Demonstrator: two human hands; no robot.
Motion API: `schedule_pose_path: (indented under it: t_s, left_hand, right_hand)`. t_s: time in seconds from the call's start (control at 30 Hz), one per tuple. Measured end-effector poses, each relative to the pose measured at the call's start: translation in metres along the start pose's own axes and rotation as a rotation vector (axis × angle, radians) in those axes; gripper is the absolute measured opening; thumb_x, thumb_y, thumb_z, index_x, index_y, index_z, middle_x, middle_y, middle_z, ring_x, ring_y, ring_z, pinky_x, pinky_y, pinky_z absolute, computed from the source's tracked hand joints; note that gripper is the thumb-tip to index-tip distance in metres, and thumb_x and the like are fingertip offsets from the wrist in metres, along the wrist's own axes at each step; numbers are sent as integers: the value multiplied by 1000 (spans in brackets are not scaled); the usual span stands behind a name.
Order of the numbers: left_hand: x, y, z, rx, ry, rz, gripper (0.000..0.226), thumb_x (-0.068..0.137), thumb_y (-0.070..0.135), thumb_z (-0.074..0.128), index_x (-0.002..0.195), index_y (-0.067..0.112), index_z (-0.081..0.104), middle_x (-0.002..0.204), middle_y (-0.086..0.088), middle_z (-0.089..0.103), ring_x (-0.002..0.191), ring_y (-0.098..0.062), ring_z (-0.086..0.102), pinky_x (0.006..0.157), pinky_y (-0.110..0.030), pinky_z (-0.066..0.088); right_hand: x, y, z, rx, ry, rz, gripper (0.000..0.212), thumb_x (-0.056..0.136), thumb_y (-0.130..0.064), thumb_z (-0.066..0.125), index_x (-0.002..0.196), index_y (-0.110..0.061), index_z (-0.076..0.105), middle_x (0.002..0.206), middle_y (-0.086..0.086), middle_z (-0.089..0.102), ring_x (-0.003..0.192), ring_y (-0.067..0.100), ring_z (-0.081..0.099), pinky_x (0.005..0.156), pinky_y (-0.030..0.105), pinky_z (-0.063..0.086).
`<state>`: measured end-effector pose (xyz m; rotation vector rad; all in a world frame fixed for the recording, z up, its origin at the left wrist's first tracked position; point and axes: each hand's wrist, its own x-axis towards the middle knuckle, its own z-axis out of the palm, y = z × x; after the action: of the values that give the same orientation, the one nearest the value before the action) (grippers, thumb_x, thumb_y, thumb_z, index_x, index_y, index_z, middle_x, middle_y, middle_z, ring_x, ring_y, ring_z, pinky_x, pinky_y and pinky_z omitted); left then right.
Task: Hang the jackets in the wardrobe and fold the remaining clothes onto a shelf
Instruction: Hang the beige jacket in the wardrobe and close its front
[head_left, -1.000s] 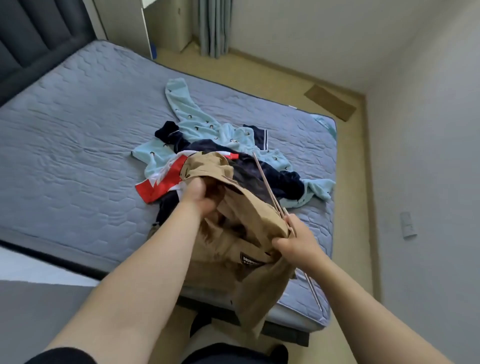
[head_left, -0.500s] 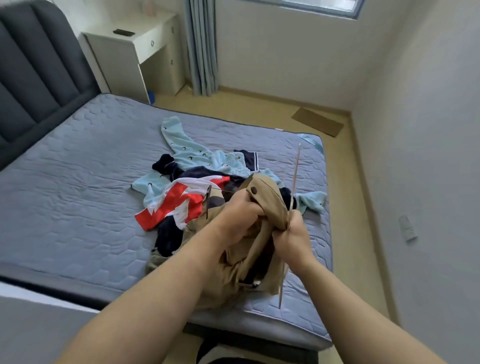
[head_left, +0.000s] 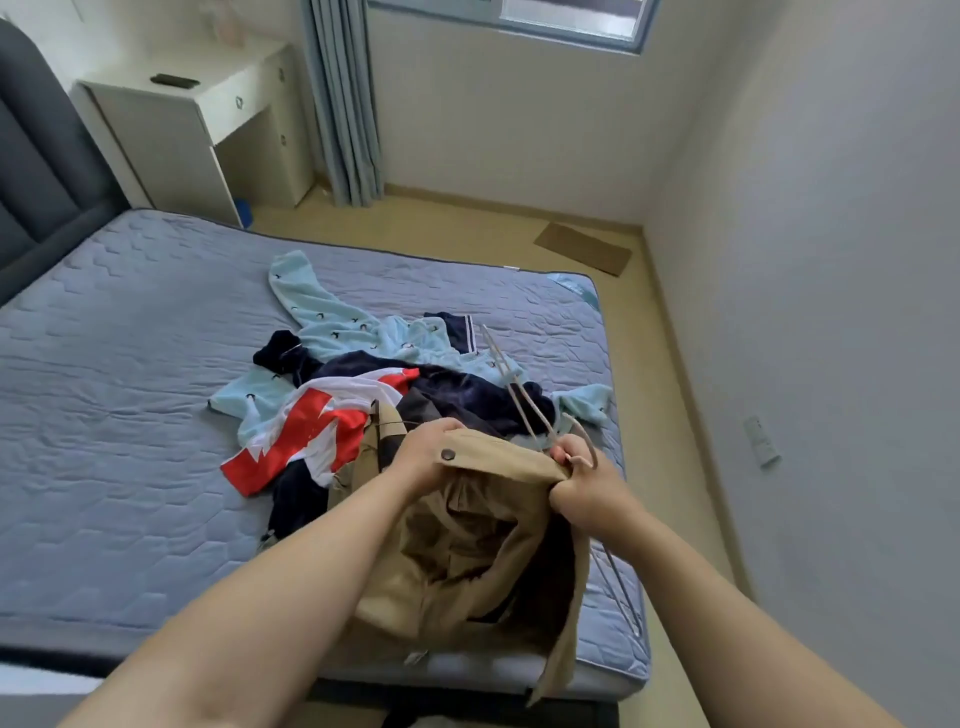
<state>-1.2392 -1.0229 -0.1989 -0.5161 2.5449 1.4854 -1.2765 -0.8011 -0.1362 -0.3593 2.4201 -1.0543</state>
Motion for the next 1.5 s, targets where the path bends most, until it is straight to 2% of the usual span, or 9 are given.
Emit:
schedule_pose_path:
  t_s: [0.13,0.3,0.43,0.6,0.8,0.93,1.1,1.23,1.5]
  left_hand:
    - [-2,32,9,205,81,130,12,93,23,48,87,30,56,98,-6,67,96,-29,62,87,-41,50]
    - [-9,75,18,243,-15,412,15,88,17,59,92,31,64,83,15,63,80,-9,58,69,-21,37]
    - [-13,56,-8,-4,-126,269,29,71,21,69,96,35,63,83,13,66,70,3,59,64,-11,45]
    - [-13,-10,2,411,-186,165,13,78,12,66,87,21,68,90,5,67,86,-18,63,75,-31,52]
    - [-14,-58,34,537,-122,-12,34,88,29,62,122,27,60,118,2,61,108,-23,62,92,-37,53]
    - [-13,-70,50,510,-139,-46,12,97,30,55,92,23,64,103,-3,71,100,-26,65,81,-32,50]
    - [-12,-77,52,209,53,-149,18,104,21,43,104,19,61,108,-16,68,99,-35,61,78,-34,43]
    - [-8,-60,29,41,273,-102,17,103,14,40,99,17,57,100,-13,65,97,-36,59,84,-40,45]
    - [5,-10,-22,46,371,73,18,101,22,40,90,29,52,82,0,63,80,-25,59,68,-39,41]
  right_hand:
    - [2,14,-1,95,31,84,54,69,-21,88,93,-22,40,92,-2,58,77,11,57,56,23,41]
    - [7,16,10,320,212,16,44,77,-9,81,94,-21,43,83,-4,66,67,4,63,63,21,49]
    - [8,5,0,322,306,33,30,79,-4,69,86,-20,44,70,-8,44,48,-1,43,43,11,34]
    - [0,-19,-5,285,262,-26,24,81,-1,59,81,-18,42,61,-15,38,47,2,37,40,13,30]
    - [-20,-29,-23,321,302,-85,32,72,7,58,75,-17,37,64,-5,33,53,8,27,43,21,24]
    - [-29,-24,-31,256,321,-68,26,74,0,60,77,-18,41,67,-3,40,54,9,31,47,22,28]
    - [-38,0,-34,137,420,-28,22,67,-26,59,76,-22,39,64,-7,38,50,8,33,46,17,32]
    - [-38,31,-33,-12,438,57,37,75,-22,74,76,-21,37,64,-7,41,53,9,38,49,16,34]
    - [-36,56,-24,-64,499,125,43,80,-23,76,74,-23,33,66,-3,46,59,13,43,51,24,30]
